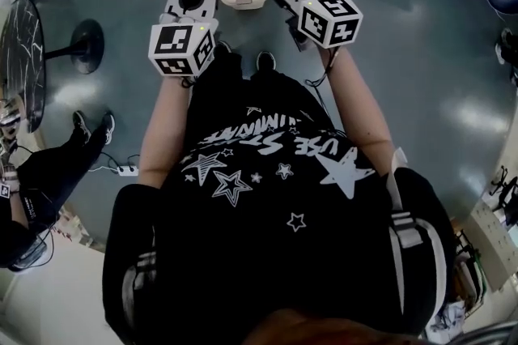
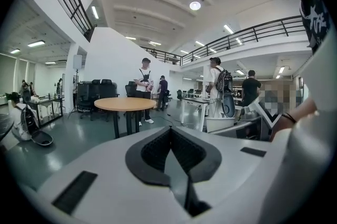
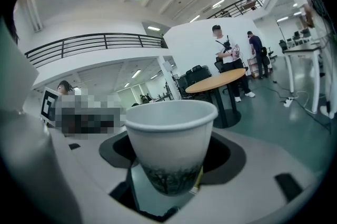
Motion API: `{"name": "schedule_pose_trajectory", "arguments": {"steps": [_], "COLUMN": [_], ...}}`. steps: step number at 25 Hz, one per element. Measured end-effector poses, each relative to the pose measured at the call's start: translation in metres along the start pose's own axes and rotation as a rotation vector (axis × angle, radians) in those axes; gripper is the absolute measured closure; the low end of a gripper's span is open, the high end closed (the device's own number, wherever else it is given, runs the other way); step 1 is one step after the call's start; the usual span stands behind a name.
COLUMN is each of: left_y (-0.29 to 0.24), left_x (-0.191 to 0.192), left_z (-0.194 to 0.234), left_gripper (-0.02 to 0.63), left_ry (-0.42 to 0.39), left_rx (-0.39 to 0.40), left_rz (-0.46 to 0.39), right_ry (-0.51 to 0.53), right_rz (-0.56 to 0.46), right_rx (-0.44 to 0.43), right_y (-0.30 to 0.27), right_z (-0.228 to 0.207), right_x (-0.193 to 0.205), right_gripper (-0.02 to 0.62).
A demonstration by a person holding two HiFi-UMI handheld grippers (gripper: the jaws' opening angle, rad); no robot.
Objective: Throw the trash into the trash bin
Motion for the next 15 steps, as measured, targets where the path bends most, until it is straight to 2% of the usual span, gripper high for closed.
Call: {"name": "schedule_pose_trajectory", "arguments": {"steps": [10, 15], "left_y": [-0.038, -0.053], "left_x": [0.014, 0.022], "left_z": [0.056, 0.096], "left_gripper": [0.595, 0.595], "left_ry": [0.03, 0.046], "left_rx": [0.111, 0.152], "left_rz": [0.049, 0.063], "right_ry": [-0.036, -0.038], "right_rz": [0.015, 0.035], "right_rx": [0.108, 0.155], "right_y": [-0.044, -0.084], "right_z": [-0.003, 0.0], "right_x": [-0.005, -0.006], "right_gripper": [0.264, 0.264]}}
Point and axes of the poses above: the fingertips, and each gripper's own axes: y backward along the fingers, z to its left, x out of its underside, the point moved 3 cm from there along y, backward along the fingers, and after that the axes turned 15 degrees about x, right-handed, at the moved point
